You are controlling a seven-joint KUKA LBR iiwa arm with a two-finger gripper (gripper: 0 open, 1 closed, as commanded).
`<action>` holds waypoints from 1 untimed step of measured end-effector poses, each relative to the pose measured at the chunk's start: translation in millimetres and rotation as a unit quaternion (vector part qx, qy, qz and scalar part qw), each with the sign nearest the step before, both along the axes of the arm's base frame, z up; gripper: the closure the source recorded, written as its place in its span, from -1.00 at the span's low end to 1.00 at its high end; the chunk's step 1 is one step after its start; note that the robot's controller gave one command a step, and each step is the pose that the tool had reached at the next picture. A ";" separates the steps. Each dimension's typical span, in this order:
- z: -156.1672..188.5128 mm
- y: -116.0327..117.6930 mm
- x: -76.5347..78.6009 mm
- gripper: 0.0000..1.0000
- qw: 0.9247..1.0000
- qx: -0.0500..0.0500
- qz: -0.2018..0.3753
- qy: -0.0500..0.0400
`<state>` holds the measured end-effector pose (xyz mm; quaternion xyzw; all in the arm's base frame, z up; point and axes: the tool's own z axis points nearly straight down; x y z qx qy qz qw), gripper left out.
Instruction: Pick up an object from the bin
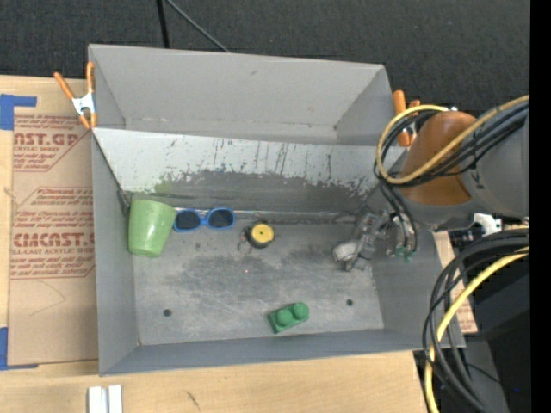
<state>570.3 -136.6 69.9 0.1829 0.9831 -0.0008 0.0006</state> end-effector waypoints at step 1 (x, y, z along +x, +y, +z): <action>129.0 12.0 -3.5 1.00 1.000 0.000 -0.015 -0.004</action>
Offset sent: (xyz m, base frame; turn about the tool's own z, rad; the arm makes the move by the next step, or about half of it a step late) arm -0.0056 0.0113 0.1243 0.0310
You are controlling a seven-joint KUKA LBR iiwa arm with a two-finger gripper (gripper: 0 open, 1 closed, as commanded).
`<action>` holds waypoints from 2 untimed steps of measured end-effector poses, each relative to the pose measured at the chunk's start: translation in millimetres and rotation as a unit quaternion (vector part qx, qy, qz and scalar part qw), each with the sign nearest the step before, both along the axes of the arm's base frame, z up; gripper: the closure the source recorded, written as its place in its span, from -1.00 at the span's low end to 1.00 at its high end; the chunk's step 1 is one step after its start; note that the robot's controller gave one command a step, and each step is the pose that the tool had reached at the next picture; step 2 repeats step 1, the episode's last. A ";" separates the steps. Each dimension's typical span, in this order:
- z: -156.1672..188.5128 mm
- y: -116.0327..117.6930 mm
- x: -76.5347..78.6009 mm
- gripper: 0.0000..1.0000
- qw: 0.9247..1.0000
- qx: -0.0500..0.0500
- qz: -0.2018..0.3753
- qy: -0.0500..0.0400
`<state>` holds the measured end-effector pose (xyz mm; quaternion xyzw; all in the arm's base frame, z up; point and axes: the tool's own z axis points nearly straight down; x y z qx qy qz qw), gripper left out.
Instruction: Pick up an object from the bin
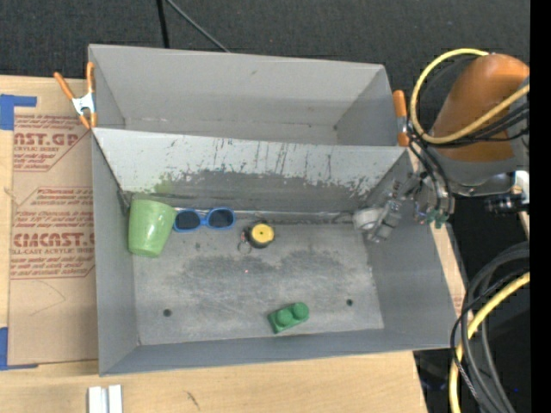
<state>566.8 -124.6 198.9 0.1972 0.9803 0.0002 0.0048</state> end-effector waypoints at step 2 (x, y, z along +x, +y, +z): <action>76.8 21.4 23.6 1.00 0.994 -0.001 0.109 0.001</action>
Offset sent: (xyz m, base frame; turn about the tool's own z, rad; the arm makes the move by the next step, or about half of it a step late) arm 0.0218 0.0208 0.0747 -0.2170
